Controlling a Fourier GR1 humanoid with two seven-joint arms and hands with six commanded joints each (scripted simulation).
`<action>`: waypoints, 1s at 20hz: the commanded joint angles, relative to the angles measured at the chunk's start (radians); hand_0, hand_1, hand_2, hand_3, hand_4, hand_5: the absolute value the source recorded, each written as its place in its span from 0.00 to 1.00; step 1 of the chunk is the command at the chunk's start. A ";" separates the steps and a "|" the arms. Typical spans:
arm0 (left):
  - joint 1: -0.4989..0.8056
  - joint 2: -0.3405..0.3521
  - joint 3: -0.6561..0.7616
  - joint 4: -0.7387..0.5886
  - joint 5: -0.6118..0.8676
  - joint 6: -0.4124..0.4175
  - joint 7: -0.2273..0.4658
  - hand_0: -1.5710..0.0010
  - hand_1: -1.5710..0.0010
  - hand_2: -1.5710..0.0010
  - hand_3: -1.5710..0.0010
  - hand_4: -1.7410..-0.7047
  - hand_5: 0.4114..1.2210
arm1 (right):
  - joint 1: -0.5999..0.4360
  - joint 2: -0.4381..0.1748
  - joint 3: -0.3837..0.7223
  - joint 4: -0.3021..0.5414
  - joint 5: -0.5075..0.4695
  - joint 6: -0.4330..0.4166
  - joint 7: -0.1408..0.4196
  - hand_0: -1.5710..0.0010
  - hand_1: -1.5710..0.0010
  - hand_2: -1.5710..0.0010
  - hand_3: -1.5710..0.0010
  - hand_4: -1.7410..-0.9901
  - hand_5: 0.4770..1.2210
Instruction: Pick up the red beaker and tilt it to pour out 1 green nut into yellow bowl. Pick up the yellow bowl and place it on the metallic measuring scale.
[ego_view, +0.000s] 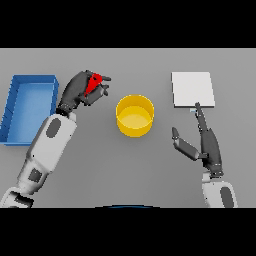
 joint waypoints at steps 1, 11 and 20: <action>-0.016 0.003 -0.019 0.013 -0.022 0.002 0.017 0.00 0.00 0.00 0.00 0.01 0.87 | 0.004 -0.003 0.000 -0.011 0.000 0.001 -0.004 1.00 1.00 1.00 1.00 0.65 0.27; -0.195 0.117 -0.336 0.086 -0.376 -0.068 0.121 0.00 0.00 0.00 0.00 0.00 0.95 | 0.014 0.004 0.009 -0.047 -0.003 0.008 0.020 1.00 1.00 1.00 1.00 0.62 0.30; -0.376 0.143 -0.563 0.157 -0.549 -0.242 0.057 0.00 0.00 0.00 0.15 0.03 0.99 | 0.025 0.032 -0.003 -0.013 -0.041 0.006 -0.032 1.00 1.00 1.00 1.00 0.60 0.26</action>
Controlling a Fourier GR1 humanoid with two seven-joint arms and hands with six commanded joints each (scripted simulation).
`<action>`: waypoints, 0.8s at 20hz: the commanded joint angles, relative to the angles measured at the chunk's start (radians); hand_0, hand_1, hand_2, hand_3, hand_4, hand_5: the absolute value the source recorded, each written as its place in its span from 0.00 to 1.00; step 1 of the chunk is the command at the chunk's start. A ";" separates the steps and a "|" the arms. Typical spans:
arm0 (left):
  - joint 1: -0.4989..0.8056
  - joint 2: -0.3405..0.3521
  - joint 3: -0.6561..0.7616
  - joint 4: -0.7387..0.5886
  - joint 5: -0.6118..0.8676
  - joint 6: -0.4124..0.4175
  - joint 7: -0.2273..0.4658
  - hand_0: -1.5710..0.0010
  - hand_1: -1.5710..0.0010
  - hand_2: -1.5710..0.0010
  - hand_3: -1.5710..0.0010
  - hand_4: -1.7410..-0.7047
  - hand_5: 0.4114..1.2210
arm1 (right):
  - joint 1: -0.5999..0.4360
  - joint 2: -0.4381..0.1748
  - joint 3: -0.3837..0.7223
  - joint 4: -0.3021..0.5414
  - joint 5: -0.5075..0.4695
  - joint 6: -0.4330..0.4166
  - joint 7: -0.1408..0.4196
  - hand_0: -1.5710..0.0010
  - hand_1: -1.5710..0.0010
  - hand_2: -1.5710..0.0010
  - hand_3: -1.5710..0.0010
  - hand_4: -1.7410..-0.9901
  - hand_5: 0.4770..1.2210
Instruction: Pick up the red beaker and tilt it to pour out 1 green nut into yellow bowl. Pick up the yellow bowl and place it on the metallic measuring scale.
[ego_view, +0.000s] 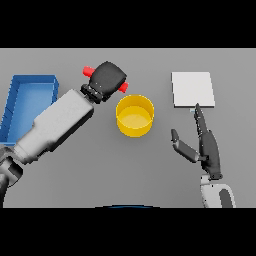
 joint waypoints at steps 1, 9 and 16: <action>-0.023 -0.010 -0.027 0.024 -0.017 -0.013 -0.025 0.00 0.00 0.00 0.12 0.03 0.99 | -0.003 -0.003 -0.010 -0.002 -0.014 0.003 0.007 1.00 1.00 1.00 1.00 0.59 0.25; -0.129 -0.024 -0.233 0.090 -0.157 -0.098 -0.093 0.00 0.00 0.00 0.02 0.00 1.00 | -0.006 0.012 -0.008 0.003 -0.014 -0.007 0.008 1.00 1.00 1.00 1.00 0.60 0.21; -0.218 -0.038 -0.355 0.156 -0.234 -0.101 -0.143 0.00 0.00 0.00 0.00 0.00 1.00 | -0.016 0.016 -0.005 0.017 0.016 -0.030 0.029 1.00 1.00 1.00 1.00 0.64 0.15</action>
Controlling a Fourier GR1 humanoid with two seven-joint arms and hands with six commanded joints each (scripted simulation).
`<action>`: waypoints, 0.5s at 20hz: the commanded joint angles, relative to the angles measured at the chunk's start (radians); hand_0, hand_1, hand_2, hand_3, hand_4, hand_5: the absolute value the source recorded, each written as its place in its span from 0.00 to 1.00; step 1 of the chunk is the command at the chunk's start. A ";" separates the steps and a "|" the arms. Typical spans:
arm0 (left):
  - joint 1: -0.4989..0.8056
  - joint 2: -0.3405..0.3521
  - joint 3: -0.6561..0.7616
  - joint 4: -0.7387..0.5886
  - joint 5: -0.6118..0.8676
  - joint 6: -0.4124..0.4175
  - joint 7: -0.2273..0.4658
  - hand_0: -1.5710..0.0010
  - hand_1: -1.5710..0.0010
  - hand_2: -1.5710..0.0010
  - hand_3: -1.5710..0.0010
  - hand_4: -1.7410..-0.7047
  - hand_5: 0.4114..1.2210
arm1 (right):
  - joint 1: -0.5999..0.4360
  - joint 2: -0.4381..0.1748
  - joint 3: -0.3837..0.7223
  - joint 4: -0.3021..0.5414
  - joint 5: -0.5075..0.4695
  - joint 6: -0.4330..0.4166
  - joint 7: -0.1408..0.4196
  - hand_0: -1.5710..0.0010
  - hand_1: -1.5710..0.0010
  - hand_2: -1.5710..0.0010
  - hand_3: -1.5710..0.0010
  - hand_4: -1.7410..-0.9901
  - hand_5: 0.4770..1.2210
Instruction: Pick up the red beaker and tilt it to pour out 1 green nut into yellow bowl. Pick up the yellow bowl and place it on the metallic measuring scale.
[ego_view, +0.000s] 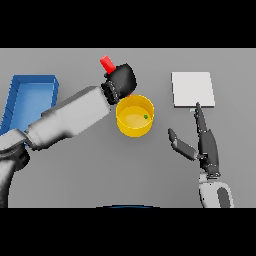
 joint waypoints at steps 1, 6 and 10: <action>-0.022 -0.003 -0.017 0.011 -0.013 -0.014 -0.007 0.00 0.00 0.00 0.00 0.00 1.00 | 0.003 0.002 0.009 0.008 0.024 -0.011 0.003 1.00 1.00 1.00 1.00 0.65 0.14; -0.068 -0.025 -0.108 0.039 -0.060 -0.013 -0.049 0.00 0.00 0.00 0.00 0.01 1.00 | 0.005 -0.010 0.005 0.002 0.022 -0.007 -0.013 1.00 1.00 1.00 1.00 0.71 0.15; -0.110 -0.022 -0.158 0.050 -0.081 0.002 -0.088 0.00 0.00 0.00 0.00 0.01 1.00 | 0.007 -0.002 0.018 0.002 0.047 -0.020 -0.014 1.00 1.00 1.00 1.00 0.71 0.16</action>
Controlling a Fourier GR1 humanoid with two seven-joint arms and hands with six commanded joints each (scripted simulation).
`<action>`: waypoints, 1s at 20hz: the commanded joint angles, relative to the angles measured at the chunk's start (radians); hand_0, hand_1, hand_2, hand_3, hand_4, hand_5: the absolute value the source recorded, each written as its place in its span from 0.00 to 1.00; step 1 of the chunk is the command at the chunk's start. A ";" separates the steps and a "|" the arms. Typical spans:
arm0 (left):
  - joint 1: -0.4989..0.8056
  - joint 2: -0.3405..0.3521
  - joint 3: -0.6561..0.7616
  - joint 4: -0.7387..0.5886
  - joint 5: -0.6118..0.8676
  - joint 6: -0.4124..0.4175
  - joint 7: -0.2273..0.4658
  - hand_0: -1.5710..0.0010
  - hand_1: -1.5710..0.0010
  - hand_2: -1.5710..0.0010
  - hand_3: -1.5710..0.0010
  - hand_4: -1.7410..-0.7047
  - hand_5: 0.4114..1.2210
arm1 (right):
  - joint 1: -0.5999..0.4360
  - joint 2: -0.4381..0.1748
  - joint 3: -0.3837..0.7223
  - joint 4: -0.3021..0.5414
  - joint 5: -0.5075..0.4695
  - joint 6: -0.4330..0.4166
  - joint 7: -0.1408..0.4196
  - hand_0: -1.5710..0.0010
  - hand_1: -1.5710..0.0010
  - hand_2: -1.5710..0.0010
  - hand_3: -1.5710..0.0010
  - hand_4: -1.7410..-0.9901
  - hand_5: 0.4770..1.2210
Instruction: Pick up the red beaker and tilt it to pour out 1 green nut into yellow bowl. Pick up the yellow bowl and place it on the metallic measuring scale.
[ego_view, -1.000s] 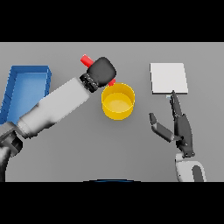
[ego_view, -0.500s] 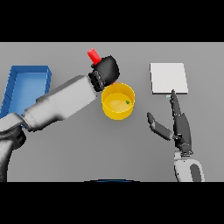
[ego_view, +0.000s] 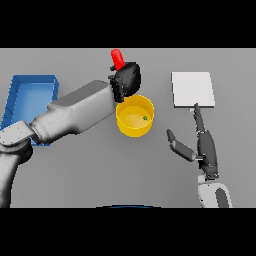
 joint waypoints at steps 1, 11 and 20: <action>-0.025 -0.003 0.002 0.010 0.003 -0.003 -0.010 0.00 0.00 0.00 0.00 0.01 1.00 | -0.001 -0.001 -0.005 0.006 -0.002 -0.003 -0.004 1.00 1.00 1.00 1.00 0.71 0.16; -0.275 0.121 0.191 0.189 0.161 0.063 -0.023 0.00 0.00 0.04 0.17 0.03 1.00 | -0.016 0.006 -0.010 0.011 -0.042 0.020 -0.027 1.00 1.00 1.00 1.00 0.74 0.16; -0.204 0.277 0.630 0.443 0.645 0.191 0.126 0.00 0.00 0.00 0.11 0.00 1.00 | -0.034 -0.016 -0.030 0.038 -0.077 0.045 -0.049 1.00 1.00 1.00 1.00 0.69 0.15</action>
